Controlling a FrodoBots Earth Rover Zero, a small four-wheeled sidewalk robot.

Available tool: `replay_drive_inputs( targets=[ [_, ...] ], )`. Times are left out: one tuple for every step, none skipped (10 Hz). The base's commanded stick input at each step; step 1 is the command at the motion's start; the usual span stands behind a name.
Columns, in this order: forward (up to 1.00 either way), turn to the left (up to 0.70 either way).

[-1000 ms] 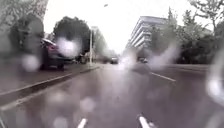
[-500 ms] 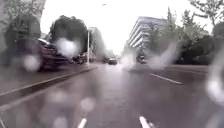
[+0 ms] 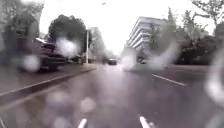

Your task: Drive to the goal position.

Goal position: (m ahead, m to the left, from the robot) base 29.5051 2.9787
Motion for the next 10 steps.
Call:
replay_drive_inputs(
  targets=[
    [0.7, -0.14],
    [0.7, -0.14],
    [0.7, -0.05],
    [0.7, 0.0],
    [0.7, 0.0],
    [0.7, 0.0],
    [0.7, 0.0],
    [0.7, 0.0],
    [0.7, 0.0],
    [0.7, 0.0]
  ],
)
